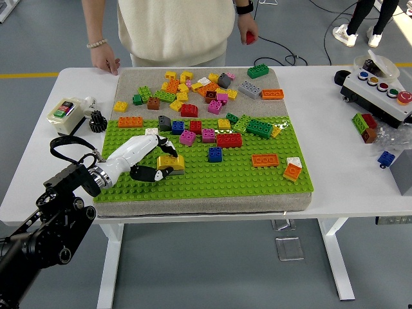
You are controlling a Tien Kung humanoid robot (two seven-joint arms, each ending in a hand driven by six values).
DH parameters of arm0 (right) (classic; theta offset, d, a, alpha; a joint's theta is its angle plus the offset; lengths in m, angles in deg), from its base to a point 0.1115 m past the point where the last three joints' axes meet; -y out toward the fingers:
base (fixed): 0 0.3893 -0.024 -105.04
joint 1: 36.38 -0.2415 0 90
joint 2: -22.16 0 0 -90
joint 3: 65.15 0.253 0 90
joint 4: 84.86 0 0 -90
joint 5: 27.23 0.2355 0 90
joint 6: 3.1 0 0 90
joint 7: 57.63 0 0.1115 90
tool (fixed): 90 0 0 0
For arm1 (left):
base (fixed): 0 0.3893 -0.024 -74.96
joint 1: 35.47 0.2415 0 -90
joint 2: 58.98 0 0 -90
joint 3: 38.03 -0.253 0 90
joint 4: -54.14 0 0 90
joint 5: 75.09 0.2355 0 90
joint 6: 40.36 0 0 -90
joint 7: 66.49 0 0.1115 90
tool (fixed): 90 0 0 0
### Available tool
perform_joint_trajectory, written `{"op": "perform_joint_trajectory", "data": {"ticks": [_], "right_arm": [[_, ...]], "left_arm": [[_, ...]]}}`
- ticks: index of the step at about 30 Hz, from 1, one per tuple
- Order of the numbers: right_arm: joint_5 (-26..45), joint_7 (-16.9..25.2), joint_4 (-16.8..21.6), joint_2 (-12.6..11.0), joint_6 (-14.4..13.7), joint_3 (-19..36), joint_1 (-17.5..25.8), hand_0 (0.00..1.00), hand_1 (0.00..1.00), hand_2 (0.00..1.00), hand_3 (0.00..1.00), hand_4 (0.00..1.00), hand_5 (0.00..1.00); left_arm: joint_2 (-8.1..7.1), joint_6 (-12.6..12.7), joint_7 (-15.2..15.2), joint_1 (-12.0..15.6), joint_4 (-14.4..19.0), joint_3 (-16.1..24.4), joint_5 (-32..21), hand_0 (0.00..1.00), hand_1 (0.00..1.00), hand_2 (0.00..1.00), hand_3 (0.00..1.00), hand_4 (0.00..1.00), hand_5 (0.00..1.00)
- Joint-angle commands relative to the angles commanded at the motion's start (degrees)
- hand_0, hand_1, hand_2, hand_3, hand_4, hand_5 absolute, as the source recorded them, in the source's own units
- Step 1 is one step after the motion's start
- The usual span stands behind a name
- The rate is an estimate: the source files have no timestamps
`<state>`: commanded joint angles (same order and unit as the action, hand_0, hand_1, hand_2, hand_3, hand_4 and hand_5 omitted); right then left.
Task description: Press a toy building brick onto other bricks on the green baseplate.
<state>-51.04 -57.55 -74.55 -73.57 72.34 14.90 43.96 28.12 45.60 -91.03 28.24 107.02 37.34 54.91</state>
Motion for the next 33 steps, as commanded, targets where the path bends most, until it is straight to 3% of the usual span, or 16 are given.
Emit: {"op": "perform_joint_trajectory", "data": {"ticks": [7, 8, 19, 20, 33], "right_arm": [[0.1, 0.0, 0.0, 0.0, 0.0, 0.1, -0.1, 0.738, 0.656, 0.708, 0.595, 0.916, 0.508], [0.1, 0.0, 0.0, 0.0, 0.0, 0.1, -0.1, 0.738, 0.656, 0.708, 0.595, 0.917, 0.509], [0.0, 0.1, 0.0, 0.0, 0.0, -0.1, 0.0, 0.737, 0.656, 0.708, 0.594, 0.917, 0.509], [0.0, 0.1, 0.0, 0.0, 0.0, -0.1, 0.0, 0.737, 0.657, 0.708, 0.595, 0.917, 0.510], [0.1, 0.2, 0.0, 0.1, 0.0, -0.3, 0.0, 0.737, 0.657, 0.708, 0.594, 0.917, 0.510]], "left_arm": [[0.07, 0.2, 0.1, -0.1, -0.2, 0.1, 0.0, 0.764, 0.663, 0.581, 0.560, 0.687, 0.002], [0.08, 0.2, 0.1, -0.2, -0.3, 0.1, 0.0, 0.769, 0.688, 0.591, 0.568, 0.803, 0.063], [0.08, 0.2, 0.1, -0.1, -0.4, 0.1, 0.0, 0.771, 0.695, 0.592, 0.570, 0.836, 0.081], [0.08, 0.2, 0.1, -0.1, -0.4, 0.1, 0.0, 0.777, 0.698, 0.599, 0.582, 0.877, 0.088], [0.09, 0.4, 0.2, -0.2, -0.5, 0.3, 0.0, 0.782, 0.701, 0.602, 0.583, 0.873, 0.084]]}}
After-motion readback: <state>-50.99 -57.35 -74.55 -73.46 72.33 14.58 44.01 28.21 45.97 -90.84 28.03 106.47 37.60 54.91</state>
